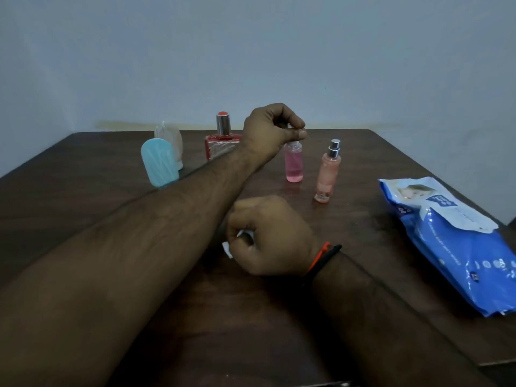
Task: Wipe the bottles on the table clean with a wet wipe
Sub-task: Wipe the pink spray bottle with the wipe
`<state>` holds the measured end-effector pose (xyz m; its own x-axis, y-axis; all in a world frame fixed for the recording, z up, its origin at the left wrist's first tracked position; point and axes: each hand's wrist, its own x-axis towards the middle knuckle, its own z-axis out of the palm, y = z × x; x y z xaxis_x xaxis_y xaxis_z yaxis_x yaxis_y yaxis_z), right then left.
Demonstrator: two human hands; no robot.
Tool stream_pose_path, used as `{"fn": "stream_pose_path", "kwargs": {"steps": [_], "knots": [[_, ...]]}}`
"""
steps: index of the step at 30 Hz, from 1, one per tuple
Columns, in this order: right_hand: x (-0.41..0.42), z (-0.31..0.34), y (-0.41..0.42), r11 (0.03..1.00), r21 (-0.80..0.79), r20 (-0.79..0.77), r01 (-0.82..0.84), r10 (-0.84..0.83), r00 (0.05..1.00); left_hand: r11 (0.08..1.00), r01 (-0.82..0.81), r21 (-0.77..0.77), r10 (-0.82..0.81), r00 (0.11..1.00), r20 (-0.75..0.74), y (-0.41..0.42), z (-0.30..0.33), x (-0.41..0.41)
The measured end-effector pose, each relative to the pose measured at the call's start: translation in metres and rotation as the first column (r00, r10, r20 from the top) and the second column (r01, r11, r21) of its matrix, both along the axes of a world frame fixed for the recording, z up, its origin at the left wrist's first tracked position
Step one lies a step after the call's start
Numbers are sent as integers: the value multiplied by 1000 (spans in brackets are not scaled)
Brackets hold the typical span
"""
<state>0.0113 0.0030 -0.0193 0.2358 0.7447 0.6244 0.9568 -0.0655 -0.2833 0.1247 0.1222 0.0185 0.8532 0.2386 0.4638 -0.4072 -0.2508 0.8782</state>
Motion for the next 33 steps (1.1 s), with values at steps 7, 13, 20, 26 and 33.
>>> {"fn": "stream_pose_path", "kwargs": {"steps": [7, 13, 20, 26, 33], "knots": [[5, -1, 0, 999, -46, 25, 26, -25, 999, 999, 8, 33, -7, 1000, -30, -7, 4, 31], [7, -1, -1, 996, -82, 8, 34, -33, 999, 998, 41, 44, -40, 999, -30, -12, 5, 39], [7, 0, -2, 994, -92, 3, 56, -56, 998, 982, 24, 188, -17, 999, -36, -12, 5, 33], [9, 2, -4, 992, -43, 24, 118, -117, 993, 954, 88, 288, -68, 994, -80, -2, 8, 21], [14, -1, -3, 976, 6, 36, 220, -220, 975, 778, -301, 552, 133, 937, 323, 16, 13, -47]]}}
